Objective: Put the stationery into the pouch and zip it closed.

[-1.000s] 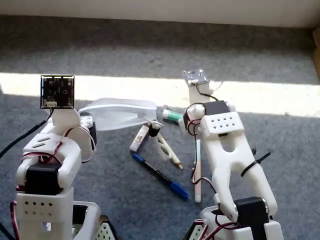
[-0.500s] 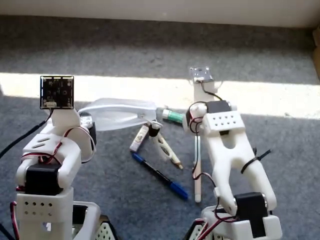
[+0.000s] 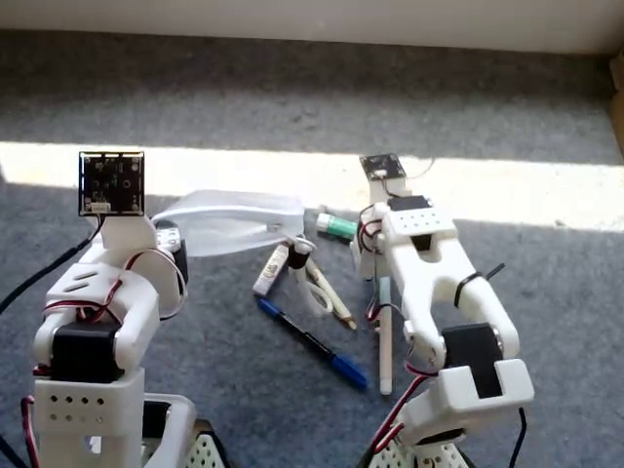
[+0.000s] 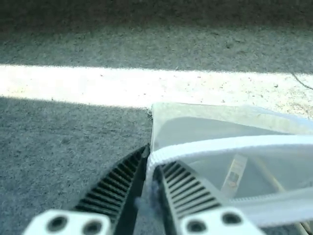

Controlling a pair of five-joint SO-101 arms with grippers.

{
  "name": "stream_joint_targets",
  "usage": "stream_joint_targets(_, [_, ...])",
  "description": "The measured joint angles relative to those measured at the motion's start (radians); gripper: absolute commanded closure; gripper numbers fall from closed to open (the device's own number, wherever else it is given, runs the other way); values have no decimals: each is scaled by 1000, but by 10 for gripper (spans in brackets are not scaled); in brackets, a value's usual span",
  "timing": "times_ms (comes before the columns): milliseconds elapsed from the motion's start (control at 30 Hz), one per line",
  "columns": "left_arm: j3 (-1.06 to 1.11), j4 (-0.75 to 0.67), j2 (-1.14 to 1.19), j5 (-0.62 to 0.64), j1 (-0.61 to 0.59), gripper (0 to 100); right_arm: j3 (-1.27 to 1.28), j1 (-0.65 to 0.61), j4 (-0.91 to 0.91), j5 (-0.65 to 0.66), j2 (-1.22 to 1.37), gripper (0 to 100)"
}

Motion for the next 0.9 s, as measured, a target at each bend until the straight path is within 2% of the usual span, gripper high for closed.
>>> stream_joint_targets(100, [2, -3, 0, 0, 0, 989, -15, 0, 0, 0, 21, 790])
stream_joint_targets(267, [2, -3, 0, 0, 0, 989, -29, 5, 0, 0, 43, 865])
stream_joint_targets(633, [8, -3, -5, 0, 0, 989, -57, 8, 0, 0, 86, 878])
stream_joint_targets(800, [8, -3, -5, 0, 0, 989, -60, 11, 0, 0, 87, 980])
stream_joint_targets(900, [8, -3, -5, 0, 0, 989, -77, 11, 0, 0, 94, 993])
